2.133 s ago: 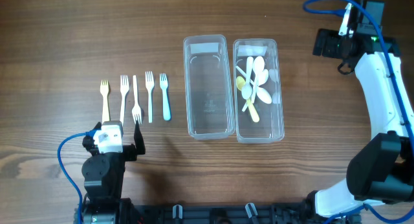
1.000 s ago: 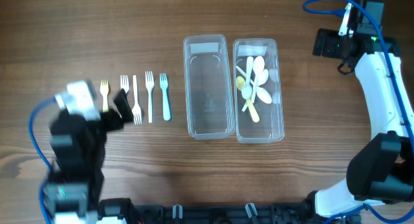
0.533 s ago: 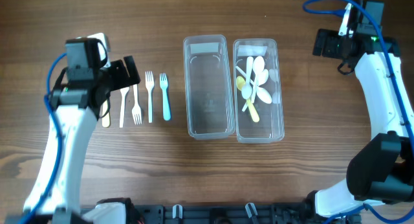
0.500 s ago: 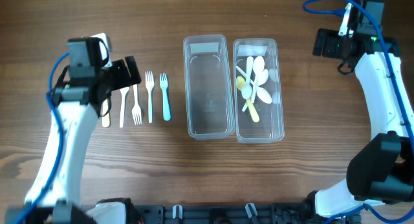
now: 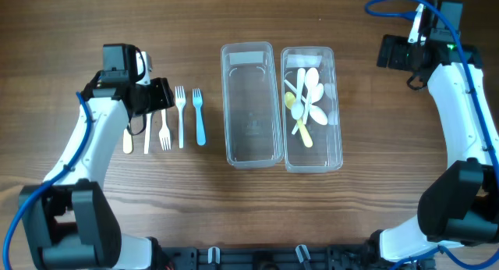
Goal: Pack container
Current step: 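Lower the left gripper onto the white fork and grasp it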
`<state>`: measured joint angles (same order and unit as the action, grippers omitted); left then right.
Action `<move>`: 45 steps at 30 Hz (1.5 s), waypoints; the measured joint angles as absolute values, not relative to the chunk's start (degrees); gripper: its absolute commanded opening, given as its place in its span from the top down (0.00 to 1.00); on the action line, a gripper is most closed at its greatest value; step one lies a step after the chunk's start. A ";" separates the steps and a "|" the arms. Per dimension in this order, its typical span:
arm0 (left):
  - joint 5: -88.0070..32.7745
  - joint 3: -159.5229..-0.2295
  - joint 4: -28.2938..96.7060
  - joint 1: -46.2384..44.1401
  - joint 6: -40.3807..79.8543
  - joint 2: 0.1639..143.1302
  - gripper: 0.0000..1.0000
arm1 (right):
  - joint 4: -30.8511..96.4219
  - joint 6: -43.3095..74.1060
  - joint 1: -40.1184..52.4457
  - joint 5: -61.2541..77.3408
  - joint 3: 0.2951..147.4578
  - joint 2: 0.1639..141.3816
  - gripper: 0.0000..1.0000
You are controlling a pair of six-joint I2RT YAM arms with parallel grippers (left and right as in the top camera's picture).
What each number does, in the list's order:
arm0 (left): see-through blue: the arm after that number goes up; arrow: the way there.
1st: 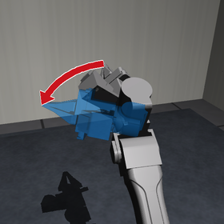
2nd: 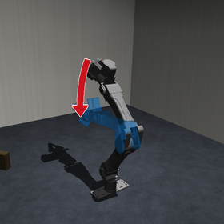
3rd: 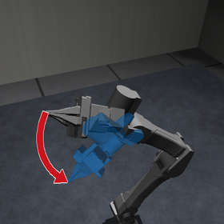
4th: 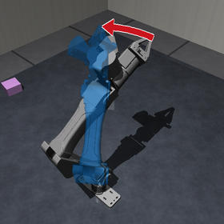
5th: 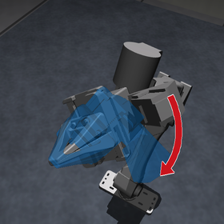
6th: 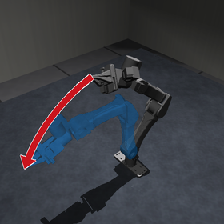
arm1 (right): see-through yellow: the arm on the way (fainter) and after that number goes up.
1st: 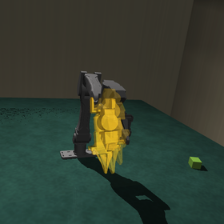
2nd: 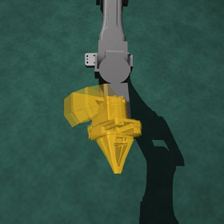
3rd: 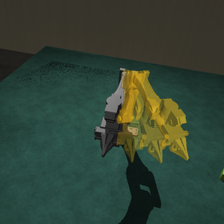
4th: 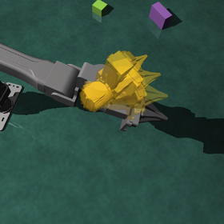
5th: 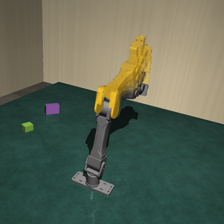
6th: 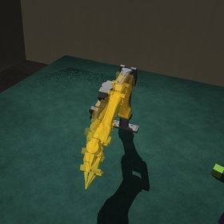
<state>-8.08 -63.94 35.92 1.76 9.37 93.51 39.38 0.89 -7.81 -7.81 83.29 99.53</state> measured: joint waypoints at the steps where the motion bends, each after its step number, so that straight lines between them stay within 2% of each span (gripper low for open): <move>1: -8.08 -63.94 36.05 1.76 9.39 93.89 0.38 | 39.38 0.86 -7.81 -7.81 83.31 99.53 0.00; 4: -7.94 -63.94 36.99 1.76 9.37 95.37 0.39 | 39.38 0.86 -7.81 -7.81 83.29 99.53 0.00; 8: -6.28 -63.94 37.39 1.76 9.30 96.71 0.48 | 39.38 0.89 -7.81 -7.81 83.31 99.53 0.00; 20: -4.99 -63.94 37.50 1.76 9.34 97.91 0.47 | 39.38 0.89 -7.81 -7.81 83.29 99.50 0.00; 32: -4.78 -63.92 36.80 1.76 9.08 105.01 0.47 | 39.38 0.89 -7.81 -7.81 83.29 99.53 0.00; 36: -4.75 -63.92 36.49 1.76 8.84 105.47 0.52 | 39.38 0.89 -7.81 -7.81 83.29 99.53 0.00; 45: -4.75 -63.92 36.21 1.76 8.67 105.49 0.52 | 39.38 0.89 -7.81 -7.81 83.29 99.53 0.00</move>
